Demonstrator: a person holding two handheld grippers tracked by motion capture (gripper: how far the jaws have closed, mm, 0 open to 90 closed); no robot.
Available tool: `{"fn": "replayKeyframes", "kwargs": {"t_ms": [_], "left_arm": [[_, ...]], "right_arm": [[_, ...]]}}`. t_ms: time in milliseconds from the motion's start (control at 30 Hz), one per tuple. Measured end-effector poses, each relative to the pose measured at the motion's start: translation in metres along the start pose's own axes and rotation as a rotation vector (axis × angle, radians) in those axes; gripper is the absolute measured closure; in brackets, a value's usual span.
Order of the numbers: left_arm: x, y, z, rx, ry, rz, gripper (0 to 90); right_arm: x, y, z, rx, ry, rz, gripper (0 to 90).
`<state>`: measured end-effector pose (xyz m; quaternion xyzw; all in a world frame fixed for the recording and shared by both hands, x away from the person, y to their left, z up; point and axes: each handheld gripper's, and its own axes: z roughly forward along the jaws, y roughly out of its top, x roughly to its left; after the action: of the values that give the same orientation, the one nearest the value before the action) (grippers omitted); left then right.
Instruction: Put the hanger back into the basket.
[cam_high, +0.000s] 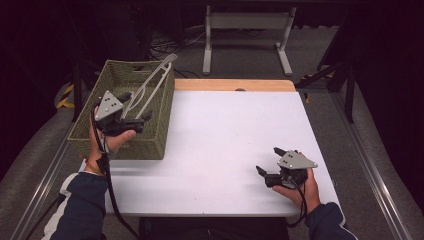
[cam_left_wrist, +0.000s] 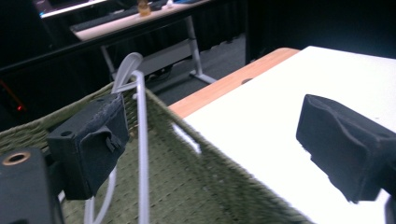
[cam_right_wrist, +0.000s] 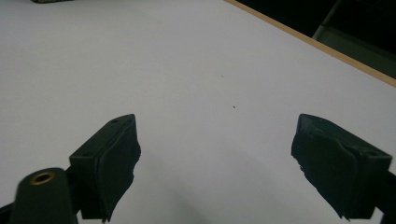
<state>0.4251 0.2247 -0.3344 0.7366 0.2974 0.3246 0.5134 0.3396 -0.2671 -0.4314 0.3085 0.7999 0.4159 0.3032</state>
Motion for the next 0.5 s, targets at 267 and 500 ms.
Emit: {"fn": "replayKeyframes", "kwargs": {"t_ms": [267, 500], "left_arm": [[-0.022, -0.003, -0.005, -0.028, -0.038, 0.028, 9.6], [-0.038, -0.011, -0.008, -0.053, -0.085, 0.026, 10.0]], "right_arm": [[0.003, 0.002, 0.000, -0.016, -0.007, 0.003, 13.5], [0.004, 0.004, 0.000, -0.024, -0.010, 0.002, 13.5]]}}
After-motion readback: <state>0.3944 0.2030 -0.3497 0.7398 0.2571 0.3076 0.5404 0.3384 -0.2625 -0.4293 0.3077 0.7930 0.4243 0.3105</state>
